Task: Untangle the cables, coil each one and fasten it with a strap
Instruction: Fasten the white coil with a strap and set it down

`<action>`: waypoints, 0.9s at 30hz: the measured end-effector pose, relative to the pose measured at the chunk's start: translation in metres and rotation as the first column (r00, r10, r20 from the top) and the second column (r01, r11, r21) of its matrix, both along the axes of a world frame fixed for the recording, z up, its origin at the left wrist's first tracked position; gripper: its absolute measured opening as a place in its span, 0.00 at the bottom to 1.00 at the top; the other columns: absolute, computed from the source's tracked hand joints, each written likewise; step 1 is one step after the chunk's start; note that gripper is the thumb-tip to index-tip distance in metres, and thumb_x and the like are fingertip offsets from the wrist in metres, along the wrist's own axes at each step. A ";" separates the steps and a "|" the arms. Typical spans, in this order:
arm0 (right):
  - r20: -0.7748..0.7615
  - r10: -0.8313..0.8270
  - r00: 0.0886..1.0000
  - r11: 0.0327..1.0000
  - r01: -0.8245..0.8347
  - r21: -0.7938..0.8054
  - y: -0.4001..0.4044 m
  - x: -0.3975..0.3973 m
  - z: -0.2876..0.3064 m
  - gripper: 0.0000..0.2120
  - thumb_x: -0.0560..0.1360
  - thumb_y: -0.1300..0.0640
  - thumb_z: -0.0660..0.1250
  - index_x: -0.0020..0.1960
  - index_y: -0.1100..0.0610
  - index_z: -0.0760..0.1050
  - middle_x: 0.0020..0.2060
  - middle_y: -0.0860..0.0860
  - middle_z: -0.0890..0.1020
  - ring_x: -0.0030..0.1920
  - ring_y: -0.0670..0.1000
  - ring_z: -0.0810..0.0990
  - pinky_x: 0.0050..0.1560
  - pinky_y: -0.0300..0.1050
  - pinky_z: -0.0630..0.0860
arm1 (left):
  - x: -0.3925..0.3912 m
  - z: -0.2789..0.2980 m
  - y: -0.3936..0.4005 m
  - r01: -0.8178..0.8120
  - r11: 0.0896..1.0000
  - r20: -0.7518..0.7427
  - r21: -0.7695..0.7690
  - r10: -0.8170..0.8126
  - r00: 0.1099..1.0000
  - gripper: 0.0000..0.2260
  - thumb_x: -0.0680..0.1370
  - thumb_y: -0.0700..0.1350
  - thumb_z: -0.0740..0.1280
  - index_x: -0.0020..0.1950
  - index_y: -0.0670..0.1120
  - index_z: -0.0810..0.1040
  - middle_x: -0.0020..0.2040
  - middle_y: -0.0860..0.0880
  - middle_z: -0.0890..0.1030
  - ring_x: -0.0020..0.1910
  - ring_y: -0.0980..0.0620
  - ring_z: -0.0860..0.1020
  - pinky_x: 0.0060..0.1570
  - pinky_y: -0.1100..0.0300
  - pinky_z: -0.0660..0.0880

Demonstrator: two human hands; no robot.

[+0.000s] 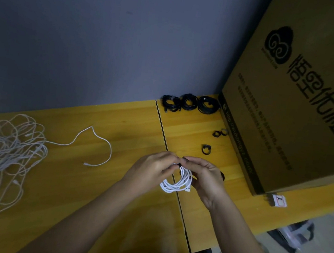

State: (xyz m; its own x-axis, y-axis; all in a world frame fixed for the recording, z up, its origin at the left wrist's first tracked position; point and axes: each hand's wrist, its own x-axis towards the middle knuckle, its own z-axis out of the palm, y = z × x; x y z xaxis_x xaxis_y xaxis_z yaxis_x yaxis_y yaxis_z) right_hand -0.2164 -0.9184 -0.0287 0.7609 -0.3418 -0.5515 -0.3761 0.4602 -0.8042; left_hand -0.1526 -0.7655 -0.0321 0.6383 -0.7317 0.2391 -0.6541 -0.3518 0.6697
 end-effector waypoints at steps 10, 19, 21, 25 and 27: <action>0.049 0.099 0.994 0.995 -0.099 0.008 -0.005 0.002 0.000 0.06 0.72 0.65 0.71 0.48 0.62 0.82 0.40 0.53 0.85 0.41 0.49 0.83 0.38 0.41 0.79 | 0.001 0.004 0.003 -0.008 1.000 0.126 -0.009 0.009 0.992 0.07 0.76 0.39 0.69 0.52 0.41 0.84 0.49 0.48 0.83 0.37 0.49 0.80 0.33 0.56 0.77; 0.111 0.062 0.992 0.966 -0.031 -0.258 0.013 0.007 -0.002 0.04 0.77 0.60 0.67 0.45 0.58 0.81 0.34 0.45 0.83 0.36 0.42 0.81 0.34 0.37 0.77 | 0.006 -0.003 0.004 -0.119 0.992 -0.077 0.029 0.121 0.990 0.07 0.78 0.44 0.68 0.53 0.44 0.81 0.50 0.51 0.82 0.45 0.53 0.80 0.42 0.57 0.75; 0.152 0.016 0.988 0.962 0.027 -0.273 0.020 0.005 -0.005 0.05 0.77 0.60 0.67 0.46 0.59 0.80 0.35 0.48 0.82 0.35 0.43 0.80 0.32 0.36 0.76 | 0.007 -0.003 0.002 -0.165 0.986 -0.151 0.024 0.167 0.974 0.06 0.77 0.44 0.68 0.52 0.46 0.82 0.49 0.52 0.82 0.44 0.58 0.77 0.41 0.66 0.71; 0.248 0.066 0.967 0.888 0.056 -0.457 0.025 0.001 -0.010 0.04 0.77 0.62 0.66 0.47 0.61 0.79 0.40 0.54 0.81 0.40 0.48 0.80 0.37 0.35 0.76 | 0.006 -0.003 0.000 -0.194 0.981 -0.297 -0.003 0.184 0.937 0.04 0.76 0.45 0.69 0.49 0.48 0.82 0.45 0.53 0.83 0.43 0.56 0.80 0.41 0.55 0.76; 0.295 0.108 0.949 0.872 0.052 -0.486 0.022 0.000 -0.009 0.04 0.77 0.64 0.66 0.47 0.59 0.80 0.43 0.57 0.81 0.41 0.48 0.81 0.37 0.33 0.76 | 0.008 0.000 0.002 -0.218 0.976 -0.407 -0.019 0.192 0.893 0.03 0.75 0.46 0.70 0.47 0.51 0.83 0.43 0.52 0.84 0.42 0.51 0.81 0.42 0.49 0.76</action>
State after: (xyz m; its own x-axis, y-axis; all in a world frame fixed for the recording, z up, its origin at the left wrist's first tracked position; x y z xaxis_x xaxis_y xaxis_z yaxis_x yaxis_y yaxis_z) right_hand -0.2165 -0.8961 -0.0373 0.8757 -0.4787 -0.0631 -0.0841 -0.0226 -0.9962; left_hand -0.1450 -0.7639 -0.0326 0.8236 -0.5664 -0.0278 -0.2438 -0.3979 0.8844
